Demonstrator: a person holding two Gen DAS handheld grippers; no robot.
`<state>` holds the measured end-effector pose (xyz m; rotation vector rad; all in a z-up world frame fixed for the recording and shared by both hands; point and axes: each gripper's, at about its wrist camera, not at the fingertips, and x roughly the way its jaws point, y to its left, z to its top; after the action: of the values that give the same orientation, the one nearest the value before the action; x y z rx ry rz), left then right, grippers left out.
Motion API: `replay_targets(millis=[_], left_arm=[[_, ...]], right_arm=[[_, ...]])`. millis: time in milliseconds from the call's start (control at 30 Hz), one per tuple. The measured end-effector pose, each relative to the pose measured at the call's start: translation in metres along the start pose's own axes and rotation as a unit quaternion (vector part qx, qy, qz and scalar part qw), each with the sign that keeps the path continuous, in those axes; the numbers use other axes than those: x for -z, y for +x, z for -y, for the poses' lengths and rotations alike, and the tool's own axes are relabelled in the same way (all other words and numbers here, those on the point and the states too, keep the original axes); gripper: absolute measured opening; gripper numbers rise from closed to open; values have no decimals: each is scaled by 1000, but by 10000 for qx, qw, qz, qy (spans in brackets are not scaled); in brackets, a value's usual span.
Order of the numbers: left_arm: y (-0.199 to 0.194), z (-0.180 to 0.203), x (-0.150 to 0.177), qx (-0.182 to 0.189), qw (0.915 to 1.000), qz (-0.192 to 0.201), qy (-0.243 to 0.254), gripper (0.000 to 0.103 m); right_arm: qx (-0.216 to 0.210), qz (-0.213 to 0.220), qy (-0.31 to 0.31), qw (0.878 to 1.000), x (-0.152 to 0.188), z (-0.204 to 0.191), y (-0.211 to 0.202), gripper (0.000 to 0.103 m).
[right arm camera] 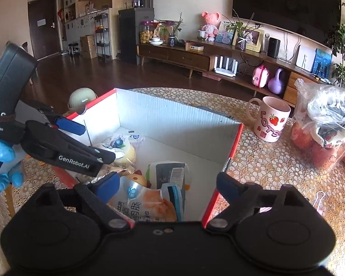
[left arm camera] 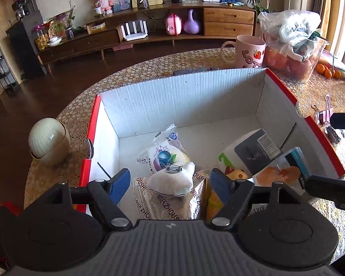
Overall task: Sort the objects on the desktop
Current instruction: 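Lower both items into the shoebox and open both tools, then withdraw both tools from the shoebox toward the remaining items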
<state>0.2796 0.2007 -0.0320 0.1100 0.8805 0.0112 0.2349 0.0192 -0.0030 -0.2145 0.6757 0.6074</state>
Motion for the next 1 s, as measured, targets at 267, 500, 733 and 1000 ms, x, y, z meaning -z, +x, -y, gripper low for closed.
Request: replay_targets(millis=[267,500,733,1000], left_arm=[[-18,7,2,66,9999,111,-104,82],[-32,12,5,231,9993,199,-209,90],[-51,25,9,221,9992,325,-97,103],[-81,68,19,594,9966,557,90,103]], right_arm=[[-180,222,164,9995,4,10,-31,99],[-109,362,186,9991,14,21,-56,100],[-89,447,357,9983,27,36,-77,100],[48,512,411,9978,44,56,-106,100]])
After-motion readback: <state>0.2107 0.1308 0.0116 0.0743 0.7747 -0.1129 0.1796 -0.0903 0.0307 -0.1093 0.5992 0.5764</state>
